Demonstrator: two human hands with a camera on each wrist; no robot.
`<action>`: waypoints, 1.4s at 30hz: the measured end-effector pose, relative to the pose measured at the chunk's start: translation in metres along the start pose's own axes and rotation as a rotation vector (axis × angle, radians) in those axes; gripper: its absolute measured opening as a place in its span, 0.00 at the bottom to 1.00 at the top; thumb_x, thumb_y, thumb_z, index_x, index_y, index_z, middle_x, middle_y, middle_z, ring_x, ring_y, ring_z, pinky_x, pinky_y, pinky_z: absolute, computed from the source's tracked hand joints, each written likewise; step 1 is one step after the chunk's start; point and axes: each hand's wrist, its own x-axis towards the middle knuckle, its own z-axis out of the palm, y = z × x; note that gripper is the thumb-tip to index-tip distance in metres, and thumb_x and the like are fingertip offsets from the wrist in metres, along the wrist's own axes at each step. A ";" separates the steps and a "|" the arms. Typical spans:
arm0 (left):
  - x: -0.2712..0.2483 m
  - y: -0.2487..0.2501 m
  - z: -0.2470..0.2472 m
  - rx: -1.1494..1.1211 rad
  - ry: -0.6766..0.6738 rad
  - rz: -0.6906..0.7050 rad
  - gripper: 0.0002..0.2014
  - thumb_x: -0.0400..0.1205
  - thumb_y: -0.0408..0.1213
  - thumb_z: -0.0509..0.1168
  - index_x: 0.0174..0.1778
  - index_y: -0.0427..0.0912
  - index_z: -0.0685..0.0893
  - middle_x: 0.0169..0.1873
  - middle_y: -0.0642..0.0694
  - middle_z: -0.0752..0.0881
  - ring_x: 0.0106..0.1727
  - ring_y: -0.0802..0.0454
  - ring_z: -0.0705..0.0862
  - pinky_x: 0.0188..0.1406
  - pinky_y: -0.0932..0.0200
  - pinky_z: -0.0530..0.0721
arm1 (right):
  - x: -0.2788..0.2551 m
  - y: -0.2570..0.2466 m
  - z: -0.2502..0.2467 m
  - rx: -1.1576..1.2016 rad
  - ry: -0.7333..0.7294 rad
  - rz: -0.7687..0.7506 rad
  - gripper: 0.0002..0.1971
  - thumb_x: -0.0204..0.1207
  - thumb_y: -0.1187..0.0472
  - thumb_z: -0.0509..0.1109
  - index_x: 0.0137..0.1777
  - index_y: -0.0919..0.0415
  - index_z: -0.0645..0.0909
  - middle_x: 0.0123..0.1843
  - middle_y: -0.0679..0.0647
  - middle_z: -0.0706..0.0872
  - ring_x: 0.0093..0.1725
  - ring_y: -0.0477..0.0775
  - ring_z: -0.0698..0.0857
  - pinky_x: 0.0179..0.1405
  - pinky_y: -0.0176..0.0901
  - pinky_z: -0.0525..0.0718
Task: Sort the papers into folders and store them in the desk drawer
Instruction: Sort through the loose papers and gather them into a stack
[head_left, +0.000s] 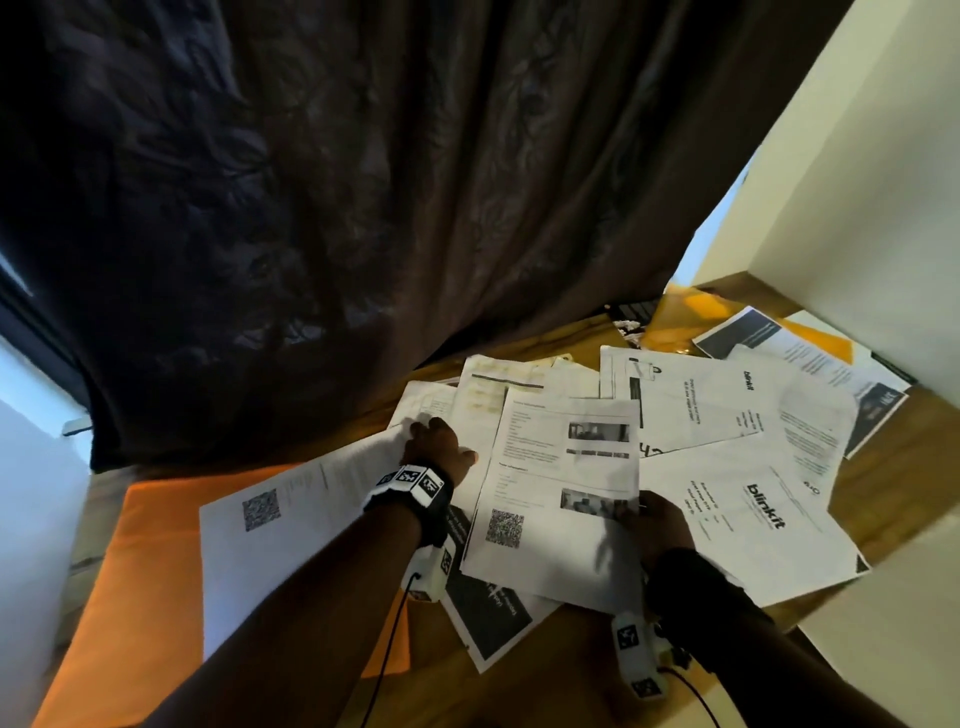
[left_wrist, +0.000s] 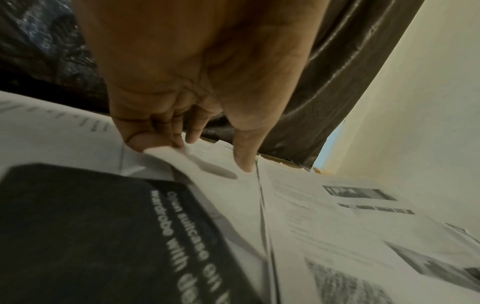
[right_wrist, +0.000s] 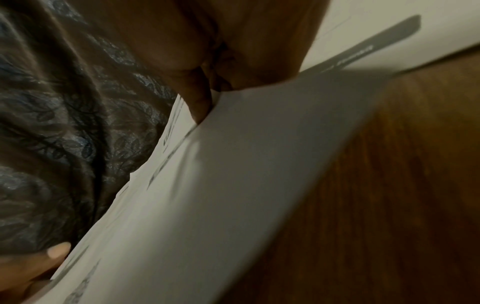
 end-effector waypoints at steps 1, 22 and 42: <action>0.008 0.002 0.001 -0.027 -0.008 0.005 0.42 0.81 0.51 0.68 0.82 0.30 0.58 0.79 0.29 0.66 0.78 0.33 0.69 0.73 0.44 0.72 | 0.000 0.000 -0.001 0.009 -0.008 -0.004 0.09 0.71 0.60 0.78 0.48 0.64 0.88 0.47 0.61 0.91 0.50 0.59 0.87 0.51 0.46 0.81; 0.001 0.025 -0.041 -0.760 0.090 0.299 0.29 0.72 0.37 0.68 0.73 0.44 0.76 0.62 0.44 0.84 0.62 0.43 0.83 0.65 0.41 0.81 | 0.046 0.018 -0.098 0.102 0.190 0.150 0.12 0.76 0.65 0.71 0.58 0.67 0.86 0.53 0.68 0.89 0.55 0.67 0.86 0.49 0.46 0.77; -0.046 0.109 0.002 -1.159 -0.366 0.455 0.47 0.68 0.16 0.65 0.81 0.55 0.64 0.72 0.52 0.81 0.71 0.53 0.81 0.60 0.55 0.85 | 0.052 0.035 -0.113 0.384 0.119 0.148 0.08 0.72 0.63 0.75 0.50 0.62 0.90 0.45 0.62 0.92 0.46 0.64 0.89 0.53 0.56 0.88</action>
